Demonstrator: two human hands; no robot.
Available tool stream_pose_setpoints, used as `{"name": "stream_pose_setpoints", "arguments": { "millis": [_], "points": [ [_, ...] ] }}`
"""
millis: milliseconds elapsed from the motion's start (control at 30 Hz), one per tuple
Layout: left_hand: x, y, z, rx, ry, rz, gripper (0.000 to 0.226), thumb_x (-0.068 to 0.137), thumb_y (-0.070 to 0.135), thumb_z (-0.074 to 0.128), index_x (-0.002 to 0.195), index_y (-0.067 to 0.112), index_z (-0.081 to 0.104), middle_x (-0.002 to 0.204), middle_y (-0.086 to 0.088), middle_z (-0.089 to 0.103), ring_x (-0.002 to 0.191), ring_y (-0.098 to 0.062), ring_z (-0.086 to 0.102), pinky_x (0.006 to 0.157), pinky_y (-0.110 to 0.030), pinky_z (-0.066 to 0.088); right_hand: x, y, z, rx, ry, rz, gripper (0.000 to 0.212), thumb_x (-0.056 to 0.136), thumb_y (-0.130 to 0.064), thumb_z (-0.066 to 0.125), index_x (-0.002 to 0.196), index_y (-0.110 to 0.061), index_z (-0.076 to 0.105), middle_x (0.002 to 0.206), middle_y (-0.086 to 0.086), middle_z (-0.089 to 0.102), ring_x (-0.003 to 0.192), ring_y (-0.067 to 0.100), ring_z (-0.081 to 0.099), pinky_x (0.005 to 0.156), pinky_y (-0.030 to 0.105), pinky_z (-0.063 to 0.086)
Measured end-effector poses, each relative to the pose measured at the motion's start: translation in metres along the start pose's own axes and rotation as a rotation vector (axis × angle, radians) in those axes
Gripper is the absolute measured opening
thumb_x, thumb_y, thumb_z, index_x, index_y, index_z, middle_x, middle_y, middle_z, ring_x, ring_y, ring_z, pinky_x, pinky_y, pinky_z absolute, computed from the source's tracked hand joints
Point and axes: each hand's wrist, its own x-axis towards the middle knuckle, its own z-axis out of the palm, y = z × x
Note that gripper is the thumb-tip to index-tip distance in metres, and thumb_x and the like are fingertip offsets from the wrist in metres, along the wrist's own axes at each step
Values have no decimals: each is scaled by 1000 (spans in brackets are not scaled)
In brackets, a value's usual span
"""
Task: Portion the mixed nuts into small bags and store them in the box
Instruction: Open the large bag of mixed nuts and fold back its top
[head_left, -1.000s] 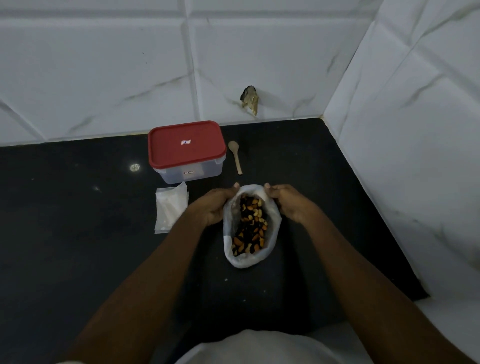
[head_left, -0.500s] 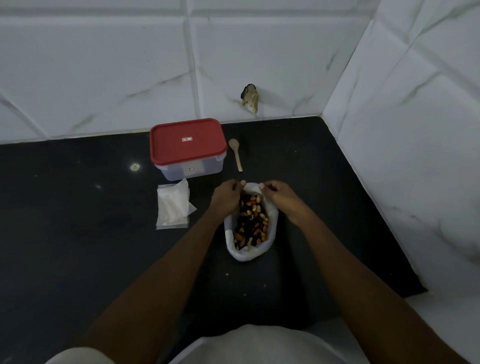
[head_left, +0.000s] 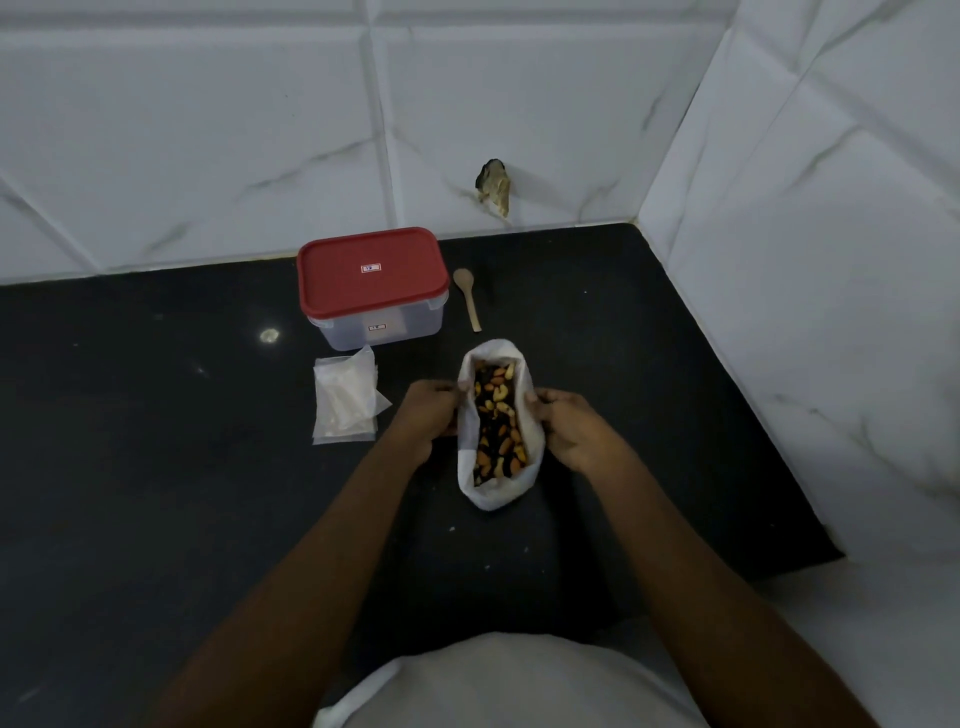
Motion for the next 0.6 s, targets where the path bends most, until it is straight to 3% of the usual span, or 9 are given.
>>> {"name": "stream_pose_setpoints", "arguments": {
  "millis": [100, 167, 233, 300, 433, 500, 600],
  "points": [
    [-2, 8, 5, -82, 38, -138, 29, 97, 25, 54, 123, 12, 58, 117, -13, 62, 106, -27, 62, 97, -45, 51, -1, -2, 6, 107, -31, 60, 25, 101, -12, 48, 121, -6, 63, 116, 16, 68, 110, 30, 64, 98, 50, 49],
    [-3, 8, 7, -35, 63, -115, 28, 98, 24, 53, 123, 12, 57, 118, -14, 61, 105, -25, 61, 95, -43, 51, -2, -5, 10, 59, 1, 54, 25, 101, -12, 47, 119, -6, 64, 115, 17, 69, 106, 30, 65, 98, 49, 50],
    [-5, 2, 6, 58, 45, 12, 20, 98, 24, 53, 115, 14, 60, 118, -11, 61, 99, -19, 61, 88, -37, 53, -2, -7, 11, -140, 76, -23, 18, 101, -18, 50, 108, -9, 65, 116, 16, 68, 103, 26, 65, 98, 47, 51],
    [-13, -7, 2, 217, 31, 140, 26, 95, 29, 59, 118, 16, 57, 116, -6, 62, 95, -14, 62, 84, -36, 56, -8, -8, 9, -388, 165, -137, 10, 99, -27, 55, 99, -18, 60, 114, 10, 66, 103, 21, 63, 96, 42, 52],
    [-31, -25, -2, 563, -17, 193, 30, 88, 34, 69, 110, 22, 53, 101, -1, 66, 85, -18, 69, 81, -40, 59, -22, 9, -5, -586, 187, -207, 28, 92, -31, 66, 115, -19, 55, 109, -1, 61, 101, 15, 61, 81, 32, 54],
    [-37, -31, -1, 538, -40, 176, 25, 89, 28, 67, 109, 20, 54, 100, -4, 67, 83, -19, 71, 81, -41, 60, -26, 17, -9, -564, 174, -145, 28, 93, -26, 65, 117, -18, 54, 111, 1, 61, 99, 16, 62, 72, 29, 56],
    [-42, -29, 3, 289, -51, 118, 23, 92, 16, 64, 114, 13, 58, 105, -8, 66, 88, -19, 70, 79, -39, 60, -26, 23, -11, -360, 144, -69, 23, 97, -16, 60, 119, -13, 58, 118, 10, 64, 103, 22, 65, 82, 38, 59]
  ]
}}
